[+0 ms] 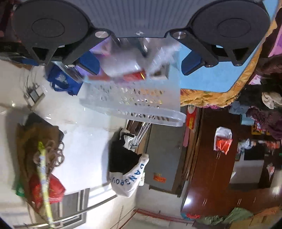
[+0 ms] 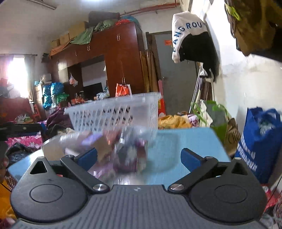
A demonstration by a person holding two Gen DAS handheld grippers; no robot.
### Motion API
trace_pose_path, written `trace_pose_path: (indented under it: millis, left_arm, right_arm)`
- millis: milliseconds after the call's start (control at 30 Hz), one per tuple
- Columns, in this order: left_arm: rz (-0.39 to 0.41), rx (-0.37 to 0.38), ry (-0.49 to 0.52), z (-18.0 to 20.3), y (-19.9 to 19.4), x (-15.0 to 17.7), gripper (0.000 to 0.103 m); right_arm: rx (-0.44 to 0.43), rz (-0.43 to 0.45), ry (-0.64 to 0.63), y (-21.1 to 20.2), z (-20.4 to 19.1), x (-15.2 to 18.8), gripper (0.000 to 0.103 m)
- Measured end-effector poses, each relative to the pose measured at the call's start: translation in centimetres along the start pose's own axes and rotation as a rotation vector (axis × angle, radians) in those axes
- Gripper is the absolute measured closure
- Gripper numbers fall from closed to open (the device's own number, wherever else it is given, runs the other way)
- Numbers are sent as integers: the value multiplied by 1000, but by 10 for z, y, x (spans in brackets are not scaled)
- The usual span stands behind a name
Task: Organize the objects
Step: 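Grasp the purple 'LL' box with the left gripper while the right grasps a clear bag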
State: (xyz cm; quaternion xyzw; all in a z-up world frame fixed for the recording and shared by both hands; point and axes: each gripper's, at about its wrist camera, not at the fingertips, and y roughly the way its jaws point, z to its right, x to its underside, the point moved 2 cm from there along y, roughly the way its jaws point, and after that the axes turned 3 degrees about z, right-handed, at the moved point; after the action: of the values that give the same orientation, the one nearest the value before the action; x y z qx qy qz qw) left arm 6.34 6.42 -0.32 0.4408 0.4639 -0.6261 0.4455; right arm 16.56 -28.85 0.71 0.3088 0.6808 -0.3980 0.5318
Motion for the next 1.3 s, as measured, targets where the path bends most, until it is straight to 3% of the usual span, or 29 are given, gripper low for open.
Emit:
trace_pose_path:
  millis: [167,267,367,567,633,700,867,1300]
  left_arm:
    - [-20,82,134,45,-5,15,7]
    - [-45,111,156,56,-3,29,13]
    - [-66,105,156,57,2,38,22]
    - [-38,60,173,61,9,45,26]
    - [-37,58,172,61,13,44,32]
    - [-38,73,168,62,14,43,39]
    - [-37,86,184,62,13,42,45]
    - [24,107,131,44,-2,29,55]
  right_arm:
    - [-20,-54,-34,4,-4,9,9]
    - [-44,-80,-54,7,-5,13,16]
    - [-44,-100,-58,7,-7,23,30]
    - [-24,-107,-57,11,-8,32,31]
    - [-27,-111,-56,13,-8,33,31]
    - [-19,-116,-67,15,-9,36,38]
    - [-17,-103,-95,10,-12,35,51]
    - [-16,-67,-95,0,-13,25,54]
